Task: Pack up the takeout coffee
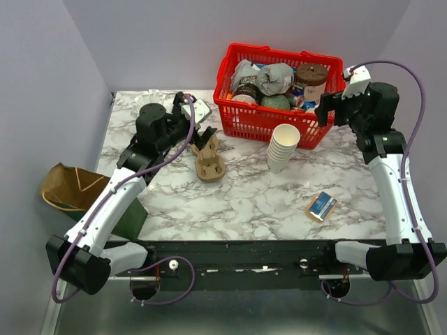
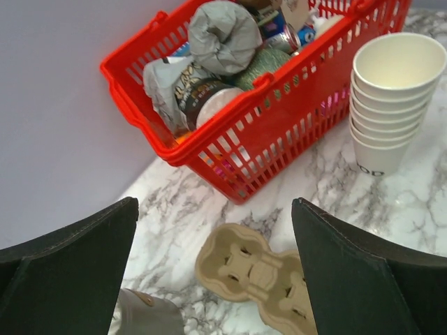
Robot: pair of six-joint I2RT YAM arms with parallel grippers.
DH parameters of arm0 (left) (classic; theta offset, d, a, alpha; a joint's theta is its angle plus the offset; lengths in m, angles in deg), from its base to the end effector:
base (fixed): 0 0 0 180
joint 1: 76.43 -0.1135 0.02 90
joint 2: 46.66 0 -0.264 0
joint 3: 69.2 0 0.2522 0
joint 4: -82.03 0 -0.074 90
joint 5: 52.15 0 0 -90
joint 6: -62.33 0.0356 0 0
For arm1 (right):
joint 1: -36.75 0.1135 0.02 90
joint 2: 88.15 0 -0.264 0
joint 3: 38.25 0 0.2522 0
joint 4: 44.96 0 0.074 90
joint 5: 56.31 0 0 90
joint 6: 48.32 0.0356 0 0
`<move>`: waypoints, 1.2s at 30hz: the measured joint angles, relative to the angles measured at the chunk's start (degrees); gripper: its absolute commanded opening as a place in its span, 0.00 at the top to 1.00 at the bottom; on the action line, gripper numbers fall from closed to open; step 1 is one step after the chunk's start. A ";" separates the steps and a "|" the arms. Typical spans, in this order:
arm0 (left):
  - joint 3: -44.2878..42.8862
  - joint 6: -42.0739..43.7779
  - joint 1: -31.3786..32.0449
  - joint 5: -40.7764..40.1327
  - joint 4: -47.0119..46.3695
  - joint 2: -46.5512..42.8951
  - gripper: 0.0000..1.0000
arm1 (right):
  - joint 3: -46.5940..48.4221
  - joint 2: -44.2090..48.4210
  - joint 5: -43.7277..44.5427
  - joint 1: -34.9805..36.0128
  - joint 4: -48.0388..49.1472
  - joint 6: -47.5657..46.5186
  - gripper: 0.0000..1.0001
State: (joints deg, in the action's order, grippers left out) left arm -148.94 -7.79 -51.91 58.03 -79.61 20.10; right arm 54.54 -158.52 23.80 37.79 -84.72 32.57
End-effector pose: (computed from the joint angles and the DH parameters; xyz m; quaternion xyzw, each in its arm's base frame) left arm 0.2392 -0.1226 0.4027 0.3843 0.6295 -0.1563 0.6569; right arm 0.2684 0.0110 0.4258 -0.1219 0.7950 0.0277 0.5937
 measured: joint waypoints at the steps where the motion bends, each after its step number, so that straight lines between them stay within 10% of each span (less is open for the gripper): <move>1: 0.02 0.00 0.00 0.63 1.18 0.00 0.01 | 0.00 0.02 -0.59 0.00 -0.37 -1.22 0.00; 8: 0.17 -0.24 0.11 3.15 6.12 0.02 0.01 | 5.11 -1.29 -17.86 -0.13 -13.46 -19.08 0.00; 14: 0.83 -1.75 0.26 3.89 7.93 0.04 0.01 | 15.78 -9.40 -28.41 0.39 -27.85 -30.27 0.23; 36: 5.90 -2.75 0.26 4.09 10.82 -2.19 0.01 | 30.64 -29.33 -27.61 12.09 -49.70 -57.44 0.50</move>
State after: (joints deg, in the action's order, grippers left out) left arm -143.04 -10.55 -51.65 62.12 -68.79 17.91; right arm 85.18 -187.85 -3.80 49.88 -134.42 -24.87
